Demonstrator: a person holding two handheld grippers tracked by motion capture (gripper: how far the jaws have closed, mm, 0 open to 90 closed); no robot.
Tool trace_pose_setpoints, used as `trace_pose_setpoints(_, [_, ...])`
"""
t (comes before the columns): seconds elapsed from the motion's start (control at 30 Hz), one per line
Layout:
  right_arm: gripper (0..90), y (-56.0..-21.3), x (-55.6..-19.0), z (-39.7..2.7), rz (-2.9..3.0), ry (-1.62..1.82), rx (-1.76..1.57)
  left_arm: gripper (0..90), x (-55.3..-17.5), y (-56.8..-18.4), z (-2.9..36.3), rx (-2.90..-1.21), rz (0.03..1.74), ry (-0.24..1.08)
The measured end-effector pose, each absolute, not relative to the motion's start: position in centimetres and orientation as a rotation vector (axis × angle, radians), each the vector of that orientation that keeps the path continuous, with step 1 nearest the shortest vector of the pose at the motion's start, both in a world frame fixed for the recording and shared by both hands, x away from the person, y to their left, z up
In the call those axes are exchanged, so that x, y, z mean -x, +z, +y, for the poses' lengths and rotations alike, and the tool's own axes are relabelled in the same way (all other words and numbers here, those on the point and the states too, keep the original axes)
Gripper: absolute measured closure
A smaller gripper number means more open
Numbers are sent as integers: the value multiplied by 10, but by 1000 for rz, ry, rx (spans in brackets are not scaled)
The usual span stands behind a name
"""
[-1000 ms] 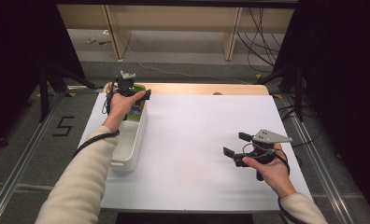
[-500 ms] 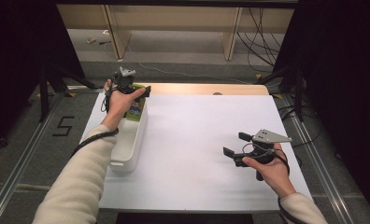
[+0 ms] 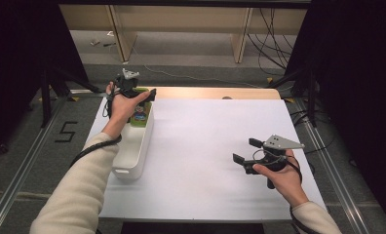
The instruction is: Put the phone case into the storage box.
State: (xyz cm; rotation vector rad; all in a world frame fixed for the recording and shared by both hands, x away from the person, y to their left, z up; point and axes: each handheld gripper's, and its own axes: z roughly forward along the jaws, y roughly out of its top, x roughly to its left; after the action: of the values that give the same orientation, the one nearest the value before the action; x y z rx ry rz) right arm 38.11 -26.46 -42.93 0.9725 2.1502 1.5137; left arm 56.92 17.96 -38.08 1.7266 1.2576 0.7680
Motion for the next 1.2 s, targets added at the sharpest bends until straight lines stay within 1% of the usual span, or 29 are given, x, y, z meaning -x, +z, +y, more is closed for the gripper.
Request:
trace_pose_setpoints(0.57, [93, -429, -381, -264, 2150, 1513, -971, 0, -555, -378, 185, -1719, 1243, 776])
trace_pose_setpoints(1.2, [93, -429, -381, -264, 2148, 1514, -969, 0, -529, -373, 185, -1717, 1197, 744])
